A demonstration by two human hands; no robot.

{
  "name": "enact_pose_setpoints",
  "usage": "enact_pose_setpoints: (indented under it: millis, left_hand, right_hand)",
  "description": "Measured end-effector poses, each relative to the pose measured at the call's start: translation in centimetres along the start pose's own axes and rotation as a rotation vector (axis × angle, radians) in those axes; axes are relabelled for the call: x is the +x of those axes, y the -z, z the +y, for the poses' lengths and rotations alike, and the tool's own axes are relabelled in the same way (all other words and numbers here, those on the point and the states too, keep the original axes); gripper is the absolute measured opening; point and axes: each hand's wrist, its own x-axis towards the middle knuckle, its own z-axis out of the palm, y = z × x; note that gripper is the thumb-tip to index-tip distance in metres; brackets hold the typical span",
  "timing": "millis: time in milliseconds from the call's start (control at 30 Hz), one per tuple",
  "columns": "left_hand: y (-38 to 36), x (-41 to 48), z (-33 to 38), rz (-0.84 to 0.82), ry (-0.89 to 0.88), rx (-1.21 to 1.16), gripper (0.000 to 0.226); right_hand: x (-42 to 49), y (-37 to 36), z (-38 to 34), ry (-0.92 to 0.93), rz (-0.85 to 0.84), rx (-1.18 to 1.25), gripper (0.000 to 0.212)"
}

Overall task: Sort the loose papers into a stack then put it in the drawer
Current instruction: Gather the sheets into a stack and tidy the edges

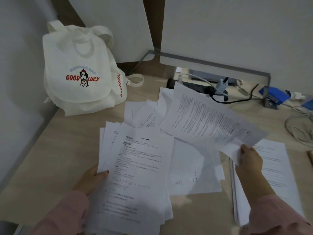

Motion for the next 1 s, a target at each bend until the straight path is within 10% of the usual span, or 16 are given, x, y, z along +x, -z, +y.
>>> enact_pose_setpoints:
  millis: [367, 567, 733, 1000]
  left_hand:
    - [-0.5, 0.2, 0.2, 0.062, -0.016, -0.01, 0.034]
    - [0.1, -0.1, 0.4, 0.04, 0.064, -0.159, 0.027]
    - [1.3, 1.3, 0.3, -0.037, -0.034, -0.331, 0.026]
    - [-0.2, 1.8, 0.5, -0.185, 0.016, -0.146, 0.057]
  right_hand:
    - [-1.4, -1.2, 0.2, 0.076, -0.274, 0.078, 0.027]
    - [-1.2, -2.5, 3.7, 0.064, -0.83, -0.586, 0.018]
    - [-2.3, -5.0, 4.1, 0.371, -0.965, -1.171, 0.015]
    - [-6.5, -11.5, 5.1, 0.955, -1.015, -1.257, 0.033]
